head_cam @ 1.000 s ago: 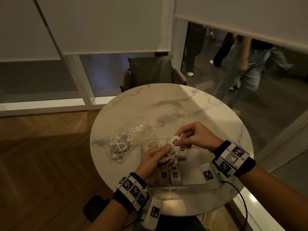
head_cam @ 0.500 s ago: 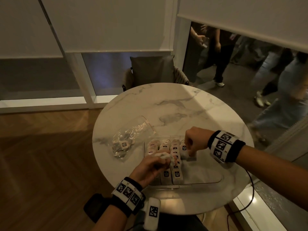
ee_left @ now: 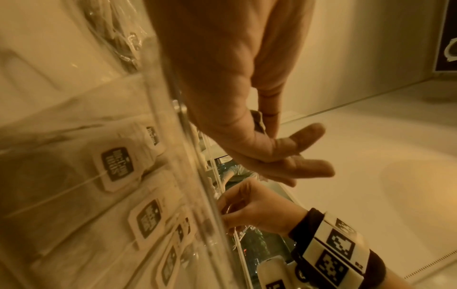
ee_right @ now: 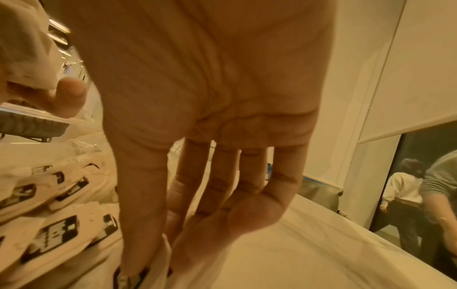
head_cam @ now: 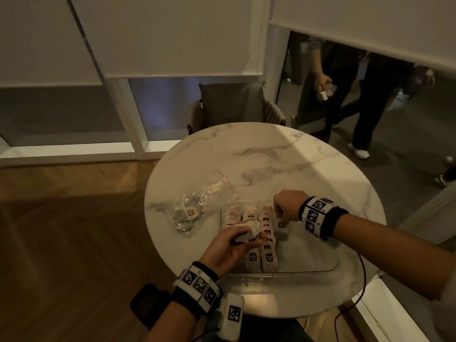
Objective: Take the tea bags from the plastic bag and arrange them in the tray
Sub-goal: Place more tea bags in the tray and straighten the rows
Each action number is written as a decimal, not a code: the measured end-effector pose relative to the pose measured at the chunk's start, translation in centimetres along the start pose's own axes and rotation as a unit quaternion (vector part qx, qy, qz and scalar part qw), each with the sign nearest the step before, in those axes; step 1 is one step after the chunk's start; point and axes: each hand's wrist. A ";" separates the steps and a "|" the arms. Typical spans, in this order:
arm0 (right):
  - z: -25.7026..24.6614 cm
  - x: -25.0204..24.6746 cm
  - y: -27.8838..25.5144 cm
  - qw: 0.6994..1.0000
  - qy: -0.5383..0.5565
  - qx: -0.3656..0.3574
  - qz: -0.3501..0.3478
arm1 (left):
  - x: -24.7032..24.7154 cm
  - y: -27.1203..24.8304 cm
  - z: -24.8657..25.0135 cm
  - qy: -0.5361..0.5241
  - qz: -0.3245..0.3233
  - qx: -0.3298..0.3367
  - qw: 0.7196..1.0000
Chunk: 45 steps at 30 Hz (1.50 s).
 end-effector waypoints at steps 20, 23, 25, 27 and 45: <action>-2.2 0.4 -5.7 0.873 0.477 -0.019 0.096 | -0.8 1.1 -0.5 0.031 0.009 0.063 0.997; -2.5 0.6 -5.9 0.840 0.529 -0.015 0.118 | -0.6 0.9 -0.5 0.051 0.013 0.082 0.995; -2.7 0.3 -6.2 0.814 0.559 -0.037 0.154 | -0.4 0.7 -0.5 0.035 0.002 0.077 0.996; -2.7 -0.1 -6.4 0.794 0.575 -0.057 0.190 | -0.2 0.8 -0.6 0.003 -0.004 0.063 0.998; -1.9 1.2 -6.7 0.721 0.649 -0.014 0.245 | -1.2 1.4 -1.2 0.153 -0.017 0.137 0.979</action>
Point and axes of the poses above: each hand's wrist, its own y-axis towards the middle knuckle, its own x-axis out of the palm, z = x × y, and after that the axes turned 11 degrees about z, right-handed
